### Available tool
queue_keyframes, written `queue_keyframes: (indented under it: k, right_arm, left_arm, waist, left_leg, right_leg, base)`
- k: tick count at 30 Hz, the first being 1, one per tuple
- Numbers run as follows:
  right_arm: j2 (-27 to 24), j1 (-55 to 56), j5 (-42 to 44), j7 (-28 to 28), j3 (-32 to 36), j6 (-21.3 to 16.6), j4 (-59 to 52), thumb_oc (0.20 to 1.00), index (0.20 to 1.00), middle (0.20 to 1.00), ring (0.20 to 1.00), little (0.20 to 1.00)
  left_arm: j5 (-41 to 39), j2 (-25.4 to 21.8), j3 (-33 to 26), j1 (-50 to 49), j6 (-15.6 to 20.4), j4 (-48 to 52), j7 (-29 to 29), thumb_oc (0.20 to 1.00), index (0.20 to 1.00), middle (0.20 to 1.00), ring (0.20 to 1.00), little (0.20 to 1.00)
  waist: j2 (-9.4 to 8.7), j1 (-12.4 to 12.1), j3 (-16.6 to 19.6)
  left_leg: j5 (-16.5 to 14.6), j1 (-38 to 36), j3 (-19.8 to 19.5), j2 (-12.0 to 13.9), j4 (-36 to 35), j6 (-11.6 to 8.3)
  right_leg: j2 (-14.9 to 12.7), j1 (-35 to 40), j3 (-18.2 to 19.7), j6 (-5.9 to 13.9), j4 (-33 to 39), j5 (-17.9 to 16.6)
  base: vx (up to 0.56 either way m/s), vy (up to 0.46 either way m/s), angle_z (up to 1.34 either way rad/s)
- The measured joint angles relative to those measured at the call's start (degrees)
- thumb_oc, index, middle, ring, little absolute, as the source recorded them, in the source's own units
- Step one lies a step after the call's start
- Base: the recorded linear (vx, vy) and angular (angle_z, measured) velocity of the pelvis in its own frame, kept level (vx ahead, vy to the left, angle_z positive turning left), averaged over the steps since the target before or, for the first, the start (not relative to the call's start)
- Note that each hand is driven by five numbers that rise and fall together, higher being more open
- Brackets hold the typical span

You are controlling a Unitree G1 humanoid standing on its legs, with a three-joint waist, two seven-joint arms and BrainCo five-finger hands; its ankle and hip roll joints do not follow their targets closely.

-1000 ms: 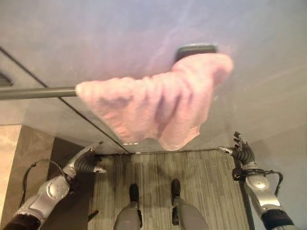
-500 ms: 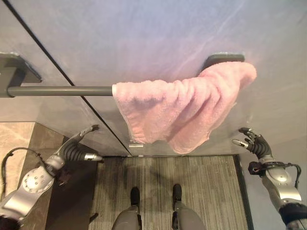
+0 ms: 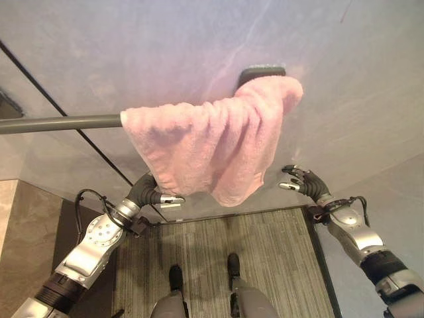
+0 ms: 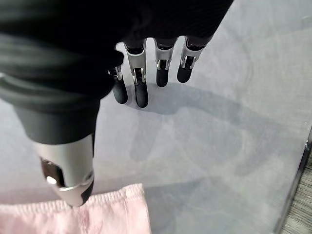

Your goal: Put brush and paste in cup on sink, flatten towel.

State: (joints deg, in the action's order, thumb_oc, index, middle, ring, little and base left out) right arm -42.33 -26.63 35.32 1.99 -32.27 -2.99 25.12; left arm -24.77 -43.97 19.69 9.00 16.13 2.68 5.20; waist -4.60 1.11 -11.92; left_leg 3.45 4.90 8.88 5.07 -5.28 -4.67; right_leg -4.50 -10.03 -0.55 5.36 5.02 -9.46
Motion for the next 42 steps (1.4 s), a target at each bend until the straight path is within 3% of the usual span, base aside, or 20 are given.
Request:
queue_keyframes:
  k: [1, 2, 5, 8, 17, 23, 26, 29, 31, 34, 36, 37, 39, 40, 41, 42]
  right_arm:
    - [0.8, -1.9, -0.1, -0.3, -2.4, 1.0, 0.0, 0.200, 0.200, 0.200, 0.200, 0.200]
    - [2.9, -3.0, -0.1, 0.0, -2.6, 0.6, -0.8, 0.200, 0.200, 0.200, 0.200, 0.200]
    - [4.9, -4.4, -0.3, 1.1, -2.6, -0.3, -5.6, 0.200, 0.200, 0.200, 0.200, 0.200]
    - [5.7, -4.3, -3.0, 1.6, -2.5, -0.9, -10.5, 0.200, 0.200, 0.200, 0.200, 0.200]
    - [6.5, -1.6, -2.8, 1.9, 0.7, -2.5, -16.3, 0.200, 0.200, 0.200, 0.200, 0.200]
    - [5.2, 3.4, 1.6, 3.6, 4.6, -4.7, -28.3, 0.200, 0.200, 0.200, 0.200, 0.200]
    - [4.8, 4.1, 2.5, 5.0, 4.6, -5.8, -29.5, 0.200, 0.200, 0.200, 0.200, 0.200]
    - [-2.6, 10.6, 6.6, 8.4, 6.1, -6.5, -43.6, 0.200, 0.200, 0.200, 0.200, 0.200]
    - [-2.7, 10.1, 8.1, 9.8, 6.0, -7.5, -47.6, 0.200, 0.200, 0.200, 0.200, 0.200]
    - [-1.8, 9.5, 8.8, 10.8, 5.7, -8.3, -47.8, 0.200, 0.200, 0.200, 0.200, 0.200]
    - [-0.9, 8.7, 8.6, 10.8, 4.4, -8.3, -46.9, 0.200, 0.200, 0.200, 0.200, 0.200]
    - [0.5, 7.8, 4.8, 10.5, 3.0, -8.7, -42.8, 0.200, 0.200, 0.200, 0.200, 0.200]
    - [6.6, 6.3, 0.6, 9.0, 3.0, -7.8, -30.9, 0.200, 0.200, 0.200, 0.200, 0.200]
    - [13.5, 5.4, -1.0, 6.7, 2.8, -7.5, -18.1, 0.200, 0.200, 0.200, 0.200, 0.200]
    - [16.4, 5.1, -3.0, 6.2, 2.2, -8.2, -15.0, 0.200, 0.200, 0.200, 0.200, 0.200]
    - [18.2, 4.6, -4.0, 4.1, 0.3, -6.0, -14.5, 0.200, 0.200, 0.200, 0.200, 0.200]
  left_arm:
    - [0.0, 1.6, -0.1, 0.1, -0.1, 0.1, 0.0, 0.526, 0.526, 0.526, 0.526, 0.526]
    - [0.0, 3.8, -0.3, -0.9, -0.3, 0.1, -0.1, 0.200, 0.200, 0.200, 0.200, 0.200]
    - [0.0, 4.6, -0.7, -2.5, -1.1, 0.1, -0.2, 0.200, 0.200, 0.200, 0.200, 0.200]
    - [0.1, 8.3, -2.7, -7.3, -2.0, 0.0, -1.0, 0.200, 0.200, 0.200, 0.200, 0.200]
    - [0.2, 7.6, -2.9, -9.2, -2.6, 0.7, -1.6, 0.200, 0.200, 0.200, 0.200, 0.200]
    - [0.6, 3.0, -5.3, -10.1, -2.5, 7.7, -1.7, 0.200, 0.200, 0.200, 0.200, 0.200]
    - [0.5, 3.0, -6.0, -9.8, -1.9, 8.6, -1.6, 0.200, 0.200, 0.200, 0.200, 0.200]
    - [-0.9, 1.1, -12.9, -16.7, -1.3, 18.1, -1.1, 0.200, 0.200, 0.200, 0.200, 0.200]
    - [-2.8, 1.0, -18.0, -17.7, -0.3, 21.4, -1.2, 0.200, 0.200, 0.200, 0.200, 0.200]
    - [-5.5, 3.8, -19.6, -17.7, 1.7, 21.3, -2.5, 0.200, 0.200, 0.200, 0.200, 0.200]
    - [-6.3, 10.2, -22.4, -20.9, 2.3, 19.7, -3.3, 0.200, 0.200, 0.200, 0.200, 0.200]
    - [-5.8, 12.2, -20.9, -22.0, 3.3, 14.5, -4.4, 0.200, 0.200, 0.200, 0.200, 0.200]
    - [-5.4, 13.1, -17.0, -19.0, 2.4, 0.7, -6.0, 0.200, 0.200, 0.200, 0.200, 0.200]
    - [-4.7, 12.9, -12.5, -17.3, 2.6, -8.6, -6.8, 0.200, 0.200, 0.200, 0.200, 0.200]
    - [-1.2, 12.5, -10.8, -14.4, 2.7, -9.6, -7.6, 0.200, 0.200, 0.200, 0.200, 0.200]
    - [3.2, 12.0, -9.6, -11.3, 1.3, -9.6, -8.4, 0.200, 0.200, 0.200, 0.200, 0.200]
  waist:
    - [-0.07, 0.0, 0.0]
    - [0.23, -0.2, 0.2]
    - [1.54, -0.6, 0.9]
    - [2.70, -1.3, 1.7]
    - [0.19, -2.2, 3.9]
    - [0.00, -2.3, 4.0]
    - [-0.03, -2.3, 4.0]
    - [-0.16, -2.5, 4.1]
    - [-0.18, -3.6, 4.1]
    - [-0.51, -5.2, 4.4]
    - [-0.83, -5.7, 4.6]
    - [-0.81, -6.5, 4.6]
    - [-0.81, -6.9, 5.9]
    - [-0.93, -6.9, 6.0]
    - [-1.27, -7.2, 6.2]
    - [-1.17, -7.2, 6.2]
  left_leg:
    - [0.1, -0.5, 0.2, 0.7, 0.0, -0.48]
    - [0.2, -1.1, 0.5, 1.4, 0.0, -1.05]
    - [0.5, -1.0, 0.1, 2.3, 0.0, -1.46]
    - [0.4, -2.1, -0.2, 2.6, -0.1, -1.46]
    - [0.5, -1.8, -0.8, 2.3, -0.3, -1.36]
    - [0.5, -1.9, -2.4, 2.2, -0.3, -1.42]
    - [0.4, -2.3, -2.9, 2.1, -0.3, -1.32]
    - [0.4, -2.0, -3.8, 1.8, -0.2, -1.26]
    - [-0.1, -2.2, -4.4, 1.8, -0.3, -1.06]
    - [0.0, -2.1, -5.2, 1.3, -0.1, -1.07]
    - [-0.3, -1.9, -5.4, 1.1, -0.1, -1.11]
    - [-0.1, -1.7, -5.5, 0.9, 0.0, -1.12]
    - [0.0, -1.8, -5.7, 0.7, 0.0, -0.99]
    - [0.0, -1.2, -6.2, 0.3, 0.0, -1.05]
    - [0.1, -0.9, -6.5, 0.3, 0.0, -1.04]
    - [0.1, -0.4, -6.6, 0.4, 0.0, -1.01]
  right_leg:
    - [0.7, 0.2, 0.1, -0.11, 0.0, -0.1]
    - [1.8, 0.7, 0.1, -0.71, 0.0, 0.0]
    - [2.7, 0.8, -0.1, -1.28, 0.0, 0.3]
    - [2.9, 2.1, -0.2, -1.51, 0.0, 0.7]
    - [2.3, 2.3, -0.8, -1.58, 0.0, 0.7]
    - [2.3, 3.2, -2.2, -1.63, 0.0, 0.9]
    - [2.1, 3.8, -2.6, -1.00, 0.0, 1.5]
    - [1.8, 4.3, -4.0, -1.55, 0.0, 1.9]
    - [1.7, 5.1, -4.6, -1.33, 0.0, 2.3]
    - [1.3, 5.1, -4.9, -1.23, 0.0, 2.4]
    - [0.8, 5.0, -5.1, -0.61, 0.0, 3.0]
    - [0.5, 5.0, -5.4, -0.49, 0.0, 3.1]
    - [0.4, 5.2, -5.7, -0.46, 0.0, 3.2]
    - [0.2, 4.8, -6.2, -0.39, 0.0, 3.2]
    - [0.3, 4.7, -6.4, -0.50, 0.0, 3.2]
    - [0.3, 4.2, -6.4, -0.47, 0.0, 3.2]
  base:
    - [0.08, -0.076, -0.16]
    - [0.04, -0.042, -0.12]
    - [0.05, -0.044, 0.03]
    - [0.04, -0.021, 0.05]
    - [0.04, -0.011, 0.05]
    - [0.02, 0.001, 0.13]
    - [0.03, 0.011, 0.12]
    - [0.03, 0.009, 0.19]
    - [0.00, 0.006, 0.14]
    - [-0.02, -0.001, 0.10]
    - [-0.03, -0.016, 0.08]
    - [-0.05, -0.012, 0.11]
    - [-0.06, 0.009, 0.14]
    - [-0.03, 0.016, 0.17]
    - [-0.02, 0.040, 0.16]
    - [-0.01, 0.031, 0.04]
